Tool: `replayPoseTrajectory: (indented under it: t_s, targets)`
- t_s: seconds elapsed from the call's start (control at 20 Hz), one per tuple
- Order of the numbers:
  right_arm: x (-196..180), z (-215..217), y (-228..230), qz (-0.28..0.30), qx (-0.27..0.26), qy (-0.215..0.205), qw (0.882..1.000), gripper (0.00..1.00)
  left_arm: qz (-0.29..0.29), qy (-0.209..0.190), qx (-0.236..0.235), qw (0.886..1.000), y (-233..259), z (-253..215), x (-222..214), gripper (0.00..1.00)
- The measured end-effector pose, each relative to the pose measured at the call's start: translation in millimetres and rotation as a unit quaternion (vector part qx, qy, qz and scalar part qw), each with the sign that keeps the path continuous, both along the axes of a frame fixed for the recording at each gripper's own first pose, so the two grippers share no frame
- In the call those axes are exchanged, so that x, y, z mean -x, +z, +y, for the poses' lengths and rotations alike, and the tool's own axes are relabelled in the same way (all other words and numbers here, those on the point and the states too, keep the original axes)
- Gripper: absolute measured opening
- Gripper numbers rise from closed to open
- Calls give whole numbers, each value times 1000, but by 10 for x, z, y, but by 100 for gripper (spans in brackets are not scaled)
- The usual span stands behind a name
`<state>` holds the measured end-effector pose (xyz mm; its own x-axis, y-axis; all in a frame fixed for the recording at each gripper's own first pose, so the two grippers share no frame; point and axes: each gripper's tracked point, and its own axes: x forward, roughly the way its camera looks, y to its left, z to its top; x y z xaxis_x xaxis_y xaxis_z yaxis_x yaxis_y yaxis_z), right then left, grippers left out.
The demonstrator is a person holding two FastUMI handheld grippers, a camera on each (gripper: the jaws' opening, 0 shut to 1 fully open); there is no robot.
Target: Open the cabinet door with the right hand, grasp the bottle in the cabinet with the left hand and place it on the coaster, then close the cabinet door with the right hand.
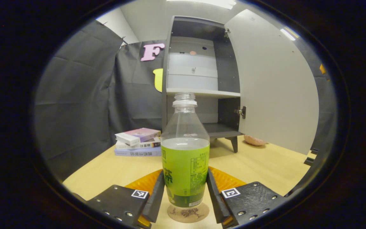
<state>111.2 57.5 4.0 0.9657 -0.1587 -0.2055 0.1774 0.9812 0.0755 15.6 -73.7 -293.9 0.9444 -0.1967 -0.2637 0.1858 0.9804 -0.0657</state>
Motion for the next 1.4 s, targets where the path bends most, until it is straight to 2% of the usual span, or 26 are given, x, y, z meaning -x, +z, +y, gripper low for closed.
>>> replayPoseTrajectory:
  t_s: [0.05, 0.1, 0.3, 0.35, 0.4, 0.5, 0.55, 0.65, 0.8, 0.85, 1.15, 1.4]
  targets:
    - [-6, 13, 6, 2, 3, 1, 1000, 91, 7, 2, -1, 1000, -96, -4, 4, 68]
    - [-3, 32, 19, 4, 7, 2, 1000, 95, 11, 3, 0, 1000, -172, -19, 17, 68]
    - [-14, 105, 37, 7, 18, 9, 1000, 95, 33, 8, -4, 999, -433, -45, 113, 68]
    - [-39, 116, 41, 8, 18, 11, 1000, 95, 37, 9, -5, 999, -461, -30, 147, 72]
    - [-58, 131, 43, 8, 16, 13, 1000, 95, 28, 11, -3, 1000, -435, -30, 162, 69]
    - [-98, 166, 39, 10, 13, 16, 1000, 95, 32, 14, -5, 999, -456, -36, 187, 68]
    - [-131, 183, 39, 11, 13, 19, 1000, 95, 34, 13, -4, 999, -449, -49, 193, 73]
    - [-165, 213, 61, 7, 16, 24, 1000, 95, 52, 17, -9, 998, -509, -66, 232, 72]
    - [-243, 232, 103, -3, 13, 31, 999, 95, 43, 23, -24, 999, -319, -59, 237, 89]
    - [-279, 243, 108, -7, 9, 33, 999, 95, 40, 22, -27, 999, -252, -67, 227, 86]
    - [-547, 237, 147, -27, -14, 42, 999, 95, 11, 27, -23, 999, 282, -3, 108, 86]
    - [-860, 140, 311, -56, -6, 43, 997, 95, -12, 33, -14, 999, 849, 58, 107, 85]
